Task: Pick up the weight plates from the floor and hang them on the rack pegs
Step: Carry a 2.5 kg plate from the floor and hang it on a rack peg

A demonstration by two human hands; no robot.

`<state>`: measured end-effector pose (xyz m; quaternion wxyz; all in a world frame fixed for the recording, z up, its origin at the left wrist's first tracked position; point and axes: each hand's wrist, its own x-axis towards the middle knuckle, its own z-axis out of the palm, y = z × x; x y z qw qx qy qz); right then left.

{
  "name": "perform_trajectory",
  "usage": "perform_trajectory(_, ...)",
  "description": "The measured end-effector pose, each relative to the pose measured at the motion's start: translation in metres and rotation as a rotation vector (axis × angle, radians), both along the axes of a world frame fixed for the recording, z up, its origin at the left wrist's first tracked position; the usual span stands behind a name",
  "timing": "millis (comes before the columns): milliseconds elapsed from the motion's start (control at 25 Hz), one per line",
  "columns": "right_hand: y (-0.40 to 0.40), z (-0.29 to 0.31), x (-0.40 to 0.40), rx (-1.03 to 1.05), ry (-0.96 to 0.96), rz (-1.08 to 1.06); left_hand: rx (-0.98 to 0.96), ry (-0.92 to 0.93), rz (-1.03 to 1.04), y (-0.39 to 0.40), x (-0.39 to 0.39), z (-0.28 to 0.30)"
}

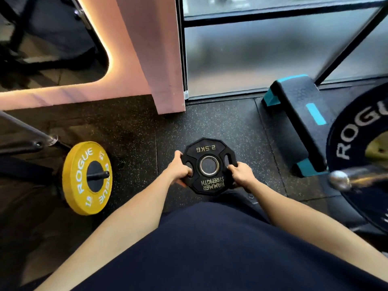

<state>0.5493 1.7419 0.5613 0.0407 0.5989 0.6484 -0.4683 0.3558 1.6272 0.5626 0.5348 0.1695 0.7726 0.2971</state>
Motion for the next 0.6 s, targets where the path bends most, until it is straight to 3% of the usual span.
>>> perform_trajectory(280,0.135,-0.017,-0.132,0.029,-0.038,0.564,-0.026,0.054,0.385,0.061,-0.072,-0.002)
perform_trajectory(600,0.227,0.014,-0.301,0.013,-0.003,1.209,-0.107,0.018,1.082,0.114,-0.086,0.033)
